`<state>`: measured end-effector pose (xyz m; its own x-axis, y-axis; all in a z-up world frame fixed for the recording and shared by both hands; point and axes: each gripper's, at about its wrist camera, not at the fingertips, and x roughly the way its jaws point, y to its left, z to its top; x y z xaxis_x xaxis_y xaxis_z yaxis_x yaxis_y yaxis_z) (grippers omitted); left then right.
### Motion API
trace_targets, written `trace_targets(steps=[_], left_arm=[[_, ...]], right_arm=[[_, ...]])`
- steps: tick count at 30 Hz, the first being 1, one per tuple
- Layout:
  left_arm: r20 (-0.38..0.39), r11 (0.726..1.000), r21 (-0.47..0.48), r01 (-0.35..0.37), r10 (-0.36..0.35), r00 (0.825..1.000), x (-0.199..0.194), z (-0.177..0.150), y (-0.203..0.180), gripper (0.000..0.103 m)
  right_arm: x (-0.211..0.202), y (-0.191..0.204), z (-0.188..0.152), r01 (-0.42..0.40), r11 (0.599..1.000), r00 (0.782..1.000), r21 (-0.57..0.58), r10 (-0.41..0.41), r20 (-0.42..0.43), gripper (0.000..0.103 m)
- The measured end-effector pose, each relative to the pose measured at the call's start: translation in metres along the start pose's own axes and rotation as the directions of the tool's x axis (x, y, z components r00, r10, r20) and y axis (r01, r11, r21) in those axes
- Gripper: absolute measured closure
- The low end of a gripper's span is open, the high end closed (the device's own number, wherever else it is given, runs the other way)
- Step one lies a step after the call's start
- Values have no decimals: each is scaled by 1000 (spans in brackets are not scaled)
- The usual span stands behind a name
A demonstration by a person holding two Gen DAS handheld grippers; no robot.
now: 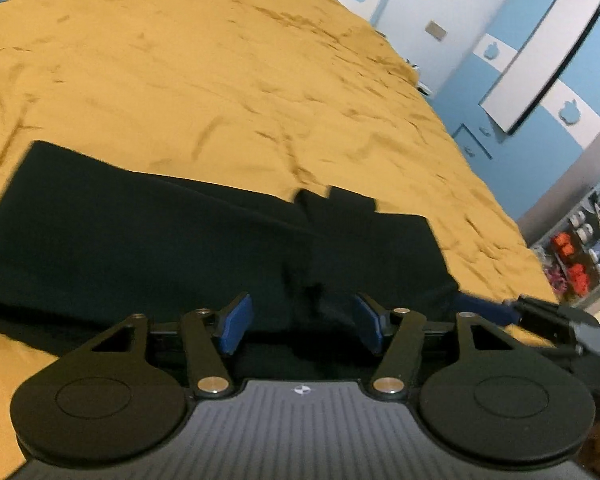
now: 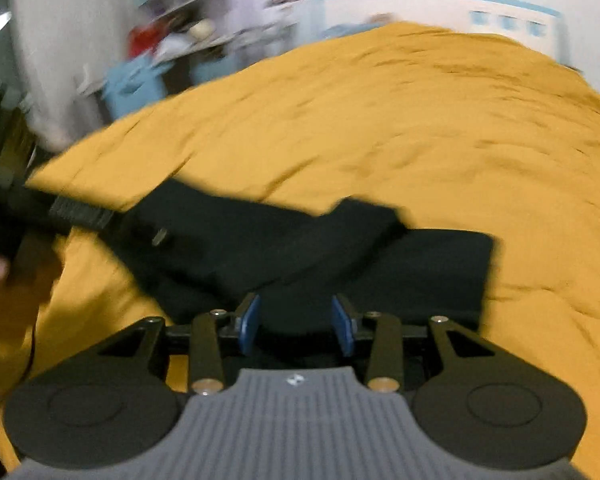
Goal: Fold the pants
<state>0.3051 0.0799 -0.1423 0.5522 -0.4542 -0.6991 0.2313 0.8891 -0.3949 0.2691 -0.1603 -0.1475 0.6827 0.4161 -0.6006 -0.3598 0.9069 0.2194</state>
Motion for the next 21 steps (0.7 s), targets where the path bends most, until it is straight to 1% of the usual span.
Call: trace_targets(steps=[2, 5, 6, 8, 9, 11, 12, 13, 15, 18, 19, 20, 21], left_arm=[[1, 1000, 15, -23, 23, 1000, 7, -1, -10, 32], [-17, 999, 21, -48, 48, 999, 20, 2, -19, 32], [-29, 998, 20, -55, 56, 998, 25, 2, -20, 32], [-63, 998, 18, -64, 65, 996, 35, 3, -24, 32], [-82, 997, 19, -70, 71, 994, 40, 3, -25, 33], [-119, 995, 36, -95, 99, 988, 48, 1, -29, 60], [-121, 993, 45, -109, 114, 986, 49, 1, -32, 64], [-112, 992, 50, -118, 123, 986, 48, 0, -34, 66], [-92, 993, 35, -116, 119, 989, 44, 1, -37, 66], [-62, 995, -35, -93, 90, 994, 35, 6, -33, 66], [-54, 995, -60, -84, 81, 995, 33, 8, -31, 66], [-48, 994, -84, -71, 67, 997, 31, 10, -28, 67], [-44, 993, -106, -49, 45, 998, 29, 10, -26, 67]], right_arm=[[-8, -13, 0, 71, 996, 997, 48, -72, 15, 66], [-8, -30, -5, 171, 980, 985, 101, -171, -9, 66], [-10, -35, -9, 188, 975, 982, 118, -188, -14, 66], [-10, -42, -15, 191, 969, 982, 159, -190, -20, 66], [-10, -44, -19, 191, 965, 981, 177, -190, -22, 64], [-4, -49, -24, 204, 954, 979, 218, -202, -33, 60], [-1, -53, -25, 205, 948, 979, 242, -203, -36, 59], [2, -56, -27, 197, 943, 980, 269, -194, -40, 58], [4, -63, -32, 174, 928, 985, 330, -167, -52, 56], [3, -71, -41, 123, 908, 992, 400, -112, -52, 56], [3, -73, -44, 103, 908, 995, 406, -89, -53, 64], [3, -71, -44, 95, 913, 995, 396, -78, -57, 69], [3, -68, -44, 104, 924, 994, 367, -87, -62, 83]])
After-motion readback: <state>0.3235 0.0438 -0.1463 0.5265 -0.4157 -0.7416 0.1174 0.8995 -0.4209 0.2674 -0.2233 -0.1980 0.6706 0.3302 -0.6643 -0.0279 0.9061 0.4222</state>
